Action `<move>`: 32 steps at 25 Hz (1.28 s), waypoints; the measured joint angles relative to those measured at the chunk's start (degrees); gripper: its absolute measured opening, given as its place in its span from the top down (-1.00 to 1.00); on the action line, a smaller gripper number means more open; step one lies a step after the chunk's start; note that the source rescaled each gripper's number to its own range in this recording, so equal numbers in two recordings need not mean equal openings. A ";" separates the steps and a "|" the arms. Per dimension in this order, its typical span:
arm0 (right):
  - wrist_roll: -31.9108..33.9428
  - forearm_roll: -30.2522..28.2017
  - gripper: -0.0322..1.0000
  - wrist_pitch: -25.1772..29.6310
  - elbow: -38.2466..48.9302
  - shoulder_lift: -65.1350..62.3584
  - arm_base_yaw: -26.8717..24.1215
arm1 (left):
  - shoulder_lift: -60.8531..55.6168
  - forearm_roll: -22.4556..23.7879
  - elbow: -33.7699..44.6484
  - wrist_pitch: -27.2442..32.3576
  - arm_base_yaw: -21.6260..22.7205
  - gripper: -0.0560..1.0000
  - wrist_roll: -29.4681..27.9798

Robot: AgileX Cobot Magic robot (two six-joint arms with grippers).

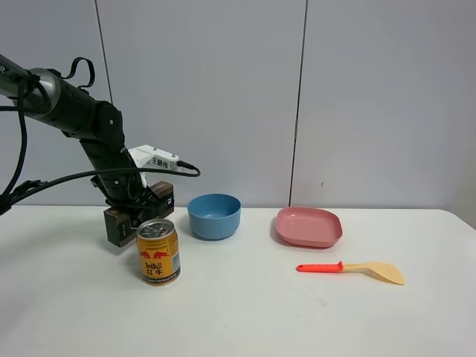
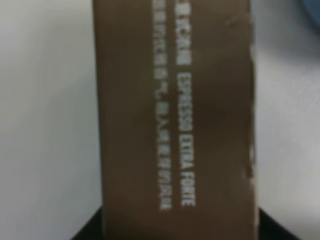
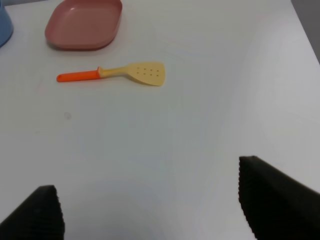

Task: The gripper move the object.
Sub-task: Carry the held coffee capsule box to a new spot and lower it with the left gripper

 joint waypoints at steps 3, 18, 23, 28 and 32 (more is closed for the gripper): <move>0.00 0.00 -1.00 0.00 0.00 0.00 0.00 | 0.02 0.00 -0.08 -0.04 0.00 0.85 -2.82; 0.00 0.00 -1.00 0.00 0.00 0.00 0.00 | 4.35 -1.25 -6.04 2.45 -1.09 0.85 -6.24; 0.00 0.00 -1.00 0.00 0.00 0.00 0.00 | 4.90 -1.31 -6.04 1.40 -1.09 0.85 -6.29; 0.00 0.00 -1.00 0.00 0.00 0.00 0.00 | 4.95 -1.31 -6.04 0.05 -1.09 0.85 -6.29; 0.00 0.00 -1.00 0.00 0.00 0.00 0.00 | 4.96 -1.31 -6.04 -0.60 -1.09 0.85 -6.29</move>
